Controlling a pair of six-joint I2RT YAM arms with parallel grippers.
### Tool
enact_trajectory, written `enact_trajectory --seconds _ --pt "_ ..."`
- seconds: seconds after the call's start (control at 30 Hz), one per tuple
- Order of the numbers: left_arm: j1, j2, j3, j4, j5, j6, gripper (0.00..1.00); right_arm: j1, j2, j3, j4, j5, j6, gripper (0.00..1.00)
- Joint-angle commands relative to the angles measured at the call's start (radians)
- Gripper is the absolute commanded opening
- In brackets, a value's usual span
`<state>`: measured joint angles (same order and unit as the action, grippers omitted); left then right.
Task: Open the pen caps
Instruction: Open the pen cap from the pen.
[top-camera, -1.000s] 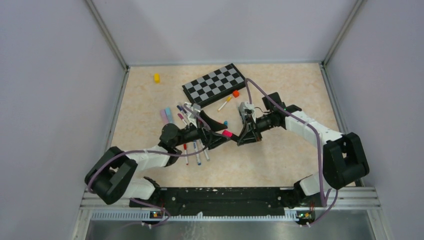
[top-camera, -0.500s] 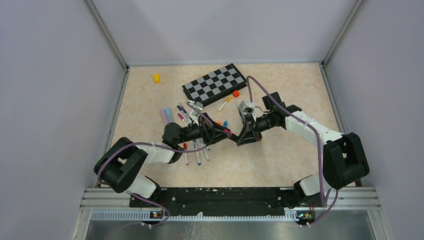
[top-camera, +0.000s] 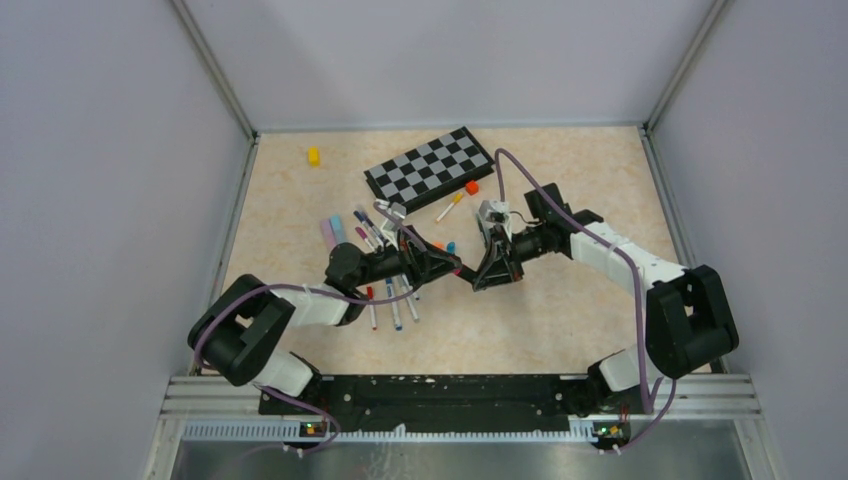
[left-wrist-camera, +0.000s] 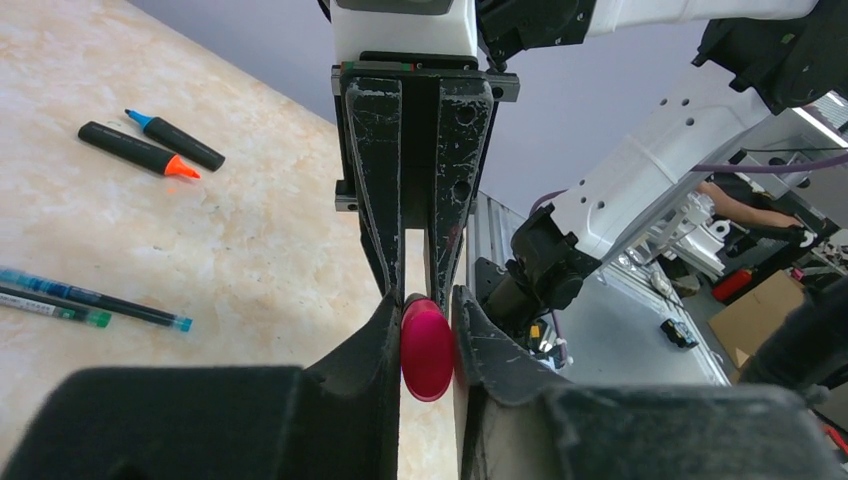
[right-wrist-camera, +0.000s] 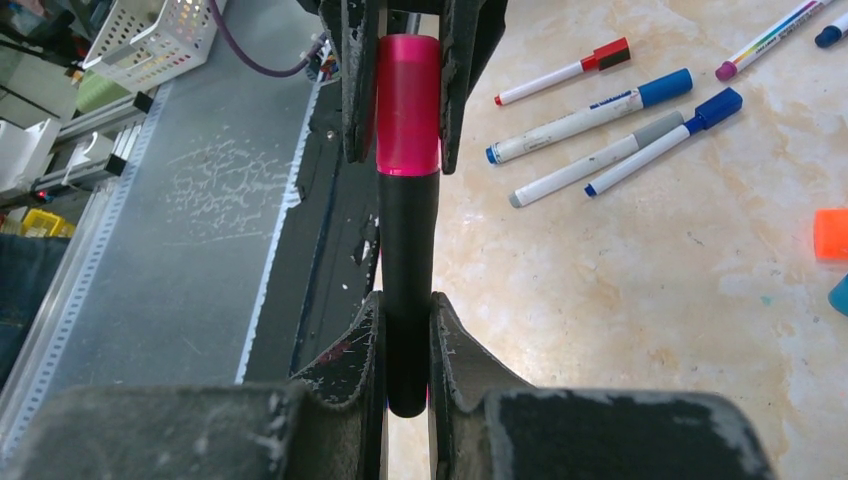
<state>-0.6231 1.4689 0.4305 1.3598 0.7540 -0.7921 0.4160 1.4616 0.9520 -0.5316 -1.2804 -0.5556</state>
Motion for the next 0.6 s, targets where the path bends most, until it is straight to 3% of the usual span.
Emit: enact_trajectory --seconds 0.0,0.07,0.1,0.2,0.3,0.57 --pt "-0.020 -0.021 0.032 0.024 0.061 0.023 0.13 -0.011 0.009 0.019 0.088 0.025 0.020 0.00" --pt "-0.020 -0.029 0.030 0.016 0.056 0.034 0.00 -0.010 0.009 0.017 0.092 0.025 0.028 0.00" --pt "-0.020 -0.035 0.029 0.012 0.052 0.038 0.00 -0.010 0.008 0.017 0.096 0.026 0.035 0.03" --pt "-0.023 -0.044 0.033 -0.022 0.047 0.055 0.00 -0.011 0.009 0.016 0.115 0.020 0.072 0.28" --pt "-0.029 -0.038 0.040 -0.039 0.045 0.065 0.00 -0.011 0.006 0.014 0.130 -0.007 0.095 0.41" --pt "-0.050 -0.018 0.065 -0.060 0.038 0.087 0.00 -0.006 0.006 0.013 0.157 -0.034 0.138 0.43"
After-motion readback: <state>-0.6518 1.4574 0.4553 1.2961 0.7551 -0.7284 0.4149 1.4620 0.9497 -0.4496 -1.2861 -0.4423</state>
